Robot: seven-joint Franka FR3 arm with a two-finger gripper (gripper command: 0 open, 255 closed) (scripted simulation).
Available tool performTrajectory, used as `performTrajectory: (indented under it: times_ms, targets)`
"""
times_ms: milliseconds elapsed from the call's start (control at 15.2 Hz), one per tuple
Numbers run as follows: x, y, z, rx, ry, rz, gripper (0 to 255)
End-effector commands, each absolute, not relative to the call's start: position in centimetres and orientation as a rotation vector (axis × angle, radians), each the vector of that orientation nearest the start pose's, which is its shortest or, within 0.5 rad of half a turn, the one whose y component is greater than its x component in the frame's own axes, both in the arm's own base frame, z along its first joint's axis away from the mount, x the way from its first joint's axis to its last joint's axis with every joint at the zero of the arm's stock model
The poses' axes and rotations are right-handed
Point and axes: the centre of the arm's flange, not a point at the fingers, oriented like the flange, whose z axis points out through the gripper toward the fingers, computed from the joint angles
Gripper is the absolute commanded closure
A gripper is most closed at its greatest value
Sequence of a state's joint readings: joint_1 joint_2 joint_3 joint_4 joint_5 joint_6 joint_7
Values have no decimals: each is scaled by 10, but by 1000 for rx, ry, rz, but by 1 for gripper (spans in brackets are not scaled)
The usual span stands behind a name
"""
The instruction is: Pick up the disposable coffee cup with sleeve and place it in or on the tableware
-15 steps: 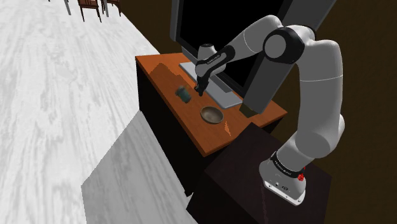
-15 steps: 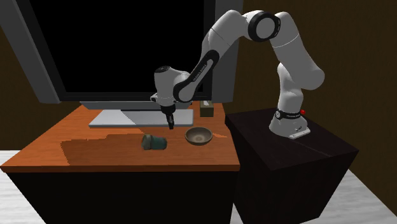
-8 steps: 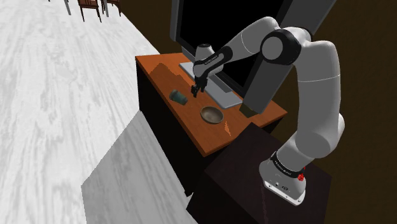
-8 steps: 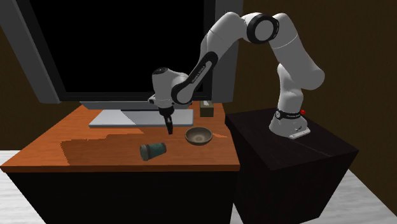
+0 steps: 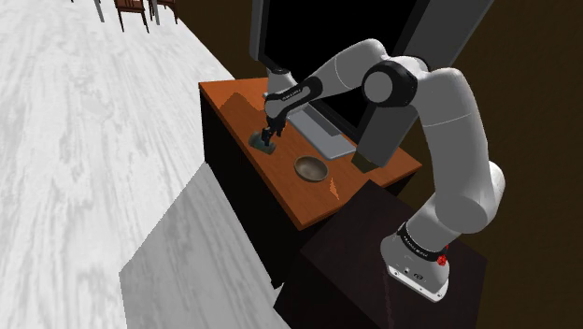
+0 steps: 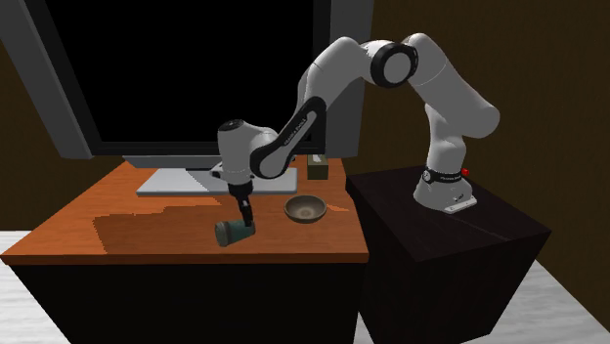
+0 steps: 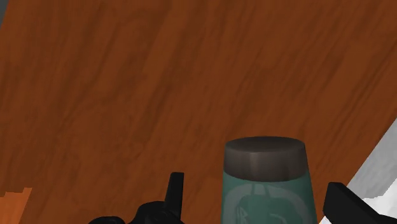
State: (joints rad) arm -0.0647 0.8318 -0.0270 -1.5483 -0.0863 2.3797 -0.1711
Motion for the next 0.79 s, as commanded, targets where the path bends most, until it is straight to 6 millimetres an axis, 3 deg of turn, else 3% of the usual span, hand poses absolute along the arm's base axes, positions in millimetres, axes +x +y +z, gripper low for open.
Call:
performTrajectory:
  times_ms: [0,396,726]
  targets:
    - [702,-60,148,-3209,-250,14,0]
    - [702,-62,119,-3209,-250,14,0]
    - [702,-62,119,-3209,-250,14,0]
